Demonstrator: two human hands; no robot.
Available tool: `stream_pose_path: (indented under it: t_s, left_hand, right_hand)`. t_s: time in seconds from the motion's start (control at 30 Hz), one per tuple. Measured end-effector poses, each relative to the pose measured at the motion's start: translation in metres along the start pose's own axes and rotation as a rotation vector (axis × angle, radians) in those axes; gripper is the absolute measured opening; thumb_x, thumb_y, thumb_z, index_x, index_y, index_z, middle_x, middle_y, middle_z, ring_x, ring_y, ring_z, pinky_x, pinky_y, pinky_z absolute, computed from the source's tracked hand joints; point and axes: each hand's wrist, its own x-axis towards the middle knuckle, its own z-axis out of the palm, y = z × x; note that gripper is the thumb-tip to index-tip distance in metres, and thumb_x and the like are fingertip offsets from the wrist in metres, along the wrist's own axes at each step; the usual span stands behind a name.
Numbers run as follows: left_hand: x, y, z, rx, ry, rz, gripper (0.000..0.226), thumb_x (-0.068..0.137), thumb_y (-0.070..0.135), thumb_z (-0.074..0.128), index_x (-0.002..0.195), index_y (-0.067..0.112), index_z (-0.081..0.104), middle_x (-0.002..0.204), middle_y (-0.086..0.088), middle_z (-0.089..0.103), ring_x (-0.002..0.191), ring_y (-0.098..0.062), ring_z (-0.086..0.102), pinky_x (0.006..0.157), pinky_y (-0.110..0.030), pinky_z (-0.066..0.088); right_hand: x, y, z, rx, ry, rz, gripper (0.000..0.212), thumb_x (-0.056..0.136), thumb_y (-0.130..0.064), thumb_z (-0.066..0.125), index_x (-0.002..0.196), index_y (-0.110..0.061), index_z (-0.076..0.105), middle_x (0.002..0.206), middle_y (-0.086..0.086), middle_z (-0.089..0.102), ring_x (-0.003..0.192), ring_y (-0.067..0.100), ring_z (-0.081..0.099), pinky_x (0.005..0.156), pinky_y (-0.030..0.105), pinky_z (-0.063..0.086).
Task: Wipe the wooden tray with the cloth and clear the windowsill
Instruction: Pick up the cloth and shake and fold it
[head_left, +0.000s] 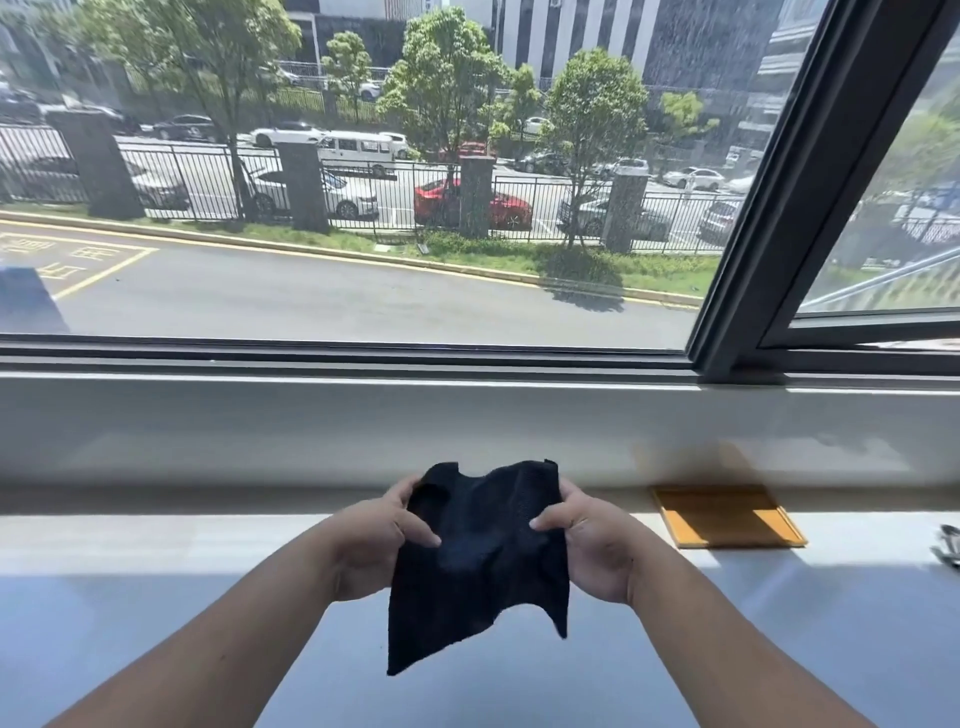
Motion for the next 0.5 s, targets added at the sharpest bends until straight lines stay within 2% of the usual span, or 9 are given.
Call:
stream_pose_path:
  t_s: [0.07,0.13,0.23,0.27,0.33,0.43,0.5]
  left_hand:
    - [0.001,0.003,-0.003,-0.001,0.019,0.043,0.076,0.078,-0.016,0.063,0.142,0.025,0.057,0.133,-0.016,0.071,0.118,-0.040,0.070,0.088,-0.049,0.058]
    - [0.005,0.014,-0.007,-0.068,0.113,0.149,0.068,0.081,-0.011,0.070,0.141,0.017,0.057,0.128,-0.018,0.073,0.108,-0.036,0.074,0.084,-0.045,0.059]
    - [0.008,0.026,-0.010,-0.195,0.303,0.220,0.054,0.094,-0.002,0.069,0.138,0.024,0.054,0.110,-0.012,0.080,0.085,-0.029,0.077,0.068,-0.043,0.060]
    - [0.008,0.023,-0.010,-0.158,0.319,0.188,0.054,0.095,0.000,0.068,0.138,0.028,0.053,0.104,-0.010,0.081,0.081,-0.027,0.077,0.065,-0.042,0.061]
    - [0.009,0.011,-0.010,-0.083,0.288,0.120,0.059,0.094,-0.004,0.066,0.139,0.032,0.052,0.102,-0.014,0.080,0.080,-0.030,0.077,0.069,-0.045,0.061]
    - [0.006,0.003,-0.015,-0.062,0.269,0.119,0.061,0.090,-0.016,0.059,0.137,0.024,0.055,0.101,-0.021,0.079,0.076,-0.033,0.075,0.069,-0.041,0.061]
    - [0.002,0.010,-0.020,-0.045,0.291,0.151,0.055,0.089,-0.016,0.062,0.132,0.019,0.060,0.103,-0.022,0.079,0.082,-0.035,0.076,0.072,-0.042,0.060]
  right_hand:
    - [-0.002,-0.003,-0.005,-0.018,0.022,-0.025,0.054,0.091,0.014,0.047,0.137,-0.010,0.060,0.136,0.028,0.064,0.119,0.045,0.066,0.100,0.053,0.055]
    - [-0.001,-0.012,-0.010,-0.015,0.039,-0.065,0.045,0.094,0.009,0.048,0.134,-0.004,0.064,0.131,0.026,0.069,0.113,0.039,0.069,0.093,0.048,0.056]
    - [0.003,-0.015,-0.013,0.020,0.116,-0.084,0.035,0.103,-0.002,0.047,0.134,-0.003,0.064,0.126,0.021,0.073,0.115,0.039,0.070,0.092,0.049,0.057]
    - [0.003,-0.012,-0.013,0.013,0.154,-0.072,0.034,0.105,-0.004,0.046,0.134,-0.006,0.063,0.125,0.020,0.074,0.115,0.039,0.071,0.090,0.049,0.058]
    - [0.004,-0.002,-0.012,0.008,0.207,-0.036,0.033,0.105,-0.003,0.047,0.135,-0.005,0.058,0.120,0.019,0.076,0.109,0.040,0.073,0.082,0.047,0.060]
    - [0.002,0.001,-0.012,0.000,0.211,-0.071,0.038,0.097,0.009,0.044,0.135,0.007,0.050,0.108,0.023,0.072,0.091,0.038,0.070,0.072,0.043,0.054]
    - [0.001,-0.006,-0.013,-0.001,0.222,-0.121,0.046,0.095,0.013,0.042,0.140,0.005,0.048,0.116,0.026,0.071,0.093,0.037,0.069,0.070,0.043,0.053]
